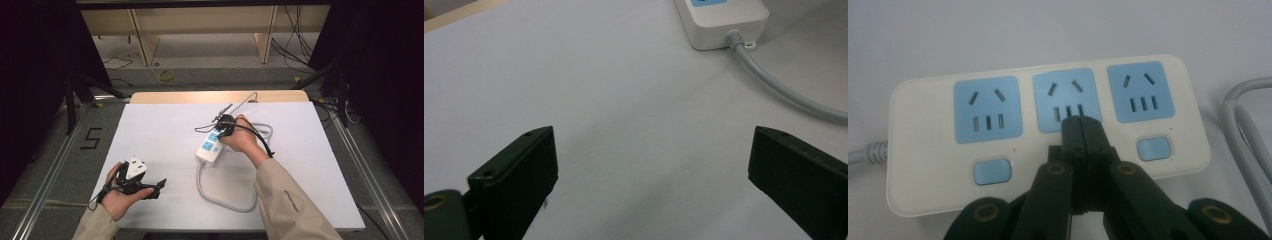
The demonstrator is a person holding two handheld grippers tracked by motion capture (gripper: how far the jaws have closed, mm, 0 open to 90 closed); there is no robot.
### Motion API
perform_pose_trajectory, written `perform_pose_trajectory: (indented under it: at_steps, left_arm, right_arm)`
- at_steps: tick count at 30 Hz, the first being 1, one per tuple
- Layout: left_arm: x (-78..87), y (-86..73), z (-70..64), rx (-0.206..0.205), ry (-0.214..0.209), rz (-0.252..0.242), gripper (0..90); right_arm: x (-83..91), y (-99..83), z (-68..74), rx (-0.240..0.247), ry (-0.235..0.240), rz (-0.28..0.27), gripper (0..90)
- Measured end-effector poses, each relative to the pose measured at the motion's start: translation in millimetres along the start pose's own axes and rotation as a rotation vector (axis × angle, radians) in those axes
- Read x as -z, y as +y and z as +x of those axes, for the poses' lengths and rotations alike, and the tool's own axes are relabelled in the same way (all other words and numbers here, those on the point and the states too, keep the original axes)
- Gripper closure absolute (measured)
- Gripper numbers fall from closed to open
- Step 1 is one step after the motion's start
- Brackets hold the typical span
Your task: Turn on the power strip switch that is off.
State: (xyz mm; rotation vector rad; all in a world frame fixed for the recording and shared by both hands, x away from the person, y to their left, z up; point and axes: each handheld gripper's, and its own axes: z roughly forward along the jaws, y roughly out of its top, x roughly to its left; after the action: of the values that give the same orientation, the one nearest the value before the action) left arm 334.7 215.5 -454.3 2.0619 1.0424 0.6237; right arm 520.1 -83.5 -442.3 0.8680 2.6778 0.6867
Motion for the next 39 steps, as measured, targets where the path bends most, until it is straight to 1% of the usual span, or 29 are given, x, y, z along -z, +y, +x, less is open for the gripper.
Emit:
perform_pose_trajectory:
  at_steps: [5, 6, 8, 12, 15, 16, 19, 21, 30, 39]
  left_arm:
    - [-0.2, 0.0, -0.1, 0.001, -0.001, 0.001, 5.3]
    - [-0.2, 0.0, 0.0, 0.000, -0.001, 0.001, 5.3]
    - [-0.3, 0.0, 0.0, 0.000, -0.001, 0.001, 5.4]
    - [-0.1, 0.0, 0.1, 0.002, 0.000, 0.001, 5.4]
    - [-0.3, -0.1, 0.0, 0.002, 0.000, 0.001, 5.4]
    - [-0.4, -0.1, -0.4, 0.004, 0.000, -0.001, 5.4]
    - [-0.1, 0.0, -0.3, 0.001, -0.001, 0.002, 5.4]
    - [-0.1, 0.0, -0.3, 0.001, -0.001, 0.002, 5.4]
    - [-0.2, -0.1, -0.3, 0.001, 0.000, 0.002, 5.4]
    - [0.2, 0.1, -0.5, -0.002, 0.002, 0.003, 5.5]
  right_arm:
    - [0.1, 1.5, 1.4, 0.005, -0.004, 0.014, 90.0]
    - [-0.3, 1.6, 1.1, 0.013, -0.009, 0.012, 90.0]
    - [0.1, 2.0, 1.4, 0.010, -0.005, 0.017, 90.0]
    - [-0.4, 1.8, 1.9, 0.017, -0.015, 0.014, 90.0]
    - [-0.4, 1.9, 2.2, 0.014, -0.013, 0.017, 90.0]
    - [-0.7, 1.9, 2.8, 0.010, -0.010, 0.026, 90.0]
    - [-0.9, 1.6, 3.0, 0.019, -0.015, 0.020, 90.0]
    - [-0.6, 1.4, 3.6, 0.011, -0.014, 0.020, 90.0]
    - [-0.8, 1.0, 2.4, 0.005, -0.009, 0.017, 90.0]
    - [-0.6, 0.5, 3.1, 0.010, -0.015, 0.013, 90.0]
